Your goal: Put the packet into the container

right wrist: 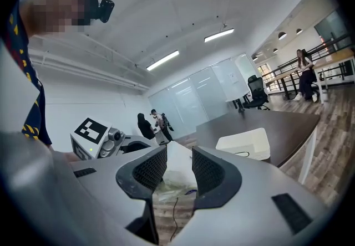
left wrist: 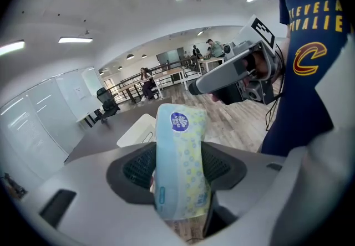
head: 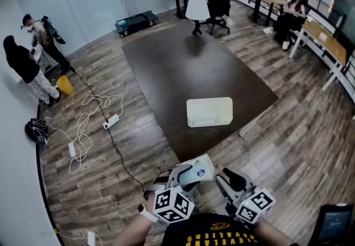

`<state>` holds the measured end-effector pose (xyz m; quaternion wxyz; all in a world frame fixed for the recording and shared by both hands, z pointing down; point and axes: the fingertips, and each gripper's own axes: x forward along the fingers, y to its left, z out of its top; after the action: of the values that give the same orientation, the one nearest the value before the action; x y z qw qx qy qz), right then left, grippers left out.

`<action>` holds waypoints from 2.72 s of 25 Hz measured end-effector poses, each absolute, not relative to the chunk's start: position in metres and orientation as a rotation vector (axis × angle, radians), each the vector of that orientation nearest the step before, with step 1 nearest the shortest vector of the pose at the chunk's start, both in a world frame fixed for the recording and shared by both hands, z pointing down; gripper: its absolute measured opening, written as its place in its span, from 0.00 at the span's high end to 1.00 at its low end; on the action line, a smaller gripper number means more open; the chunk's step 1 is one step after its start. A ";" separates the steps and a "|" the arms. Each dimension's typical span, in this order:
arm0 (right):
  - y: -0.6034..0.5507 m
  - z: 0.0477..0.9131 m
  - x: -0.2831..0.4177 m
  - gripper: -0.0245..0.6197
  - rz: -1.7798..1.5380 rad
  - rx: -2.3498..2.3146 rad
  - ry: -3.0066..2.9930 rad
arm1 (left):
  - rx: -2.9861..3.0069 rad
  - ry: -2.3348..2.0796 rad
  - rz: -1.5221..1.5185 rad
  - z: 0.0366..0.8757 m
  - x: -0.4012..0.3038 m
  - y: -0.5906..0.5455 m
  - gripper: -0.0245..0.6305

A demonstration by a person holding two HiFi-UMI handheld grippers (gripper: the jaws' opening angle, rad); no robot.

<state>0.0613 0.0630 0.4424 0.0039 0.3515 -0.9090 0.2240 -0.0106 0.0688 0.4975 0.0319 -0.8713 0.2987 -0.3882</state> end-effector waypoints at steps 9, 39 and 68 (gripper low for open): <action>0.028 0.447 0.014 0.71 0.192 0.890 -2.726 | -2.683 0.753 -1.254 0.518 -0.042 0.026 0.60; -0.122 0.513 0.008 0.44 -0.399 -0.043 -2.247 | -2.616 0.483 -1.541 0.542 0.009 -0.133 0.60; -0.240 0.559 0.034 0.44 -0.278 0.035 -2.189 | -2.563 0.322 -1.626 0.572 0.033 -0.237 0.60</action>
<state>0.0342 -0.2403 0.5594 0.4504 0.0141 -0.8856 -0.1124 0.0333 -0.2373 0.5719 0.0446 -0.8389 0.1054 -0.5321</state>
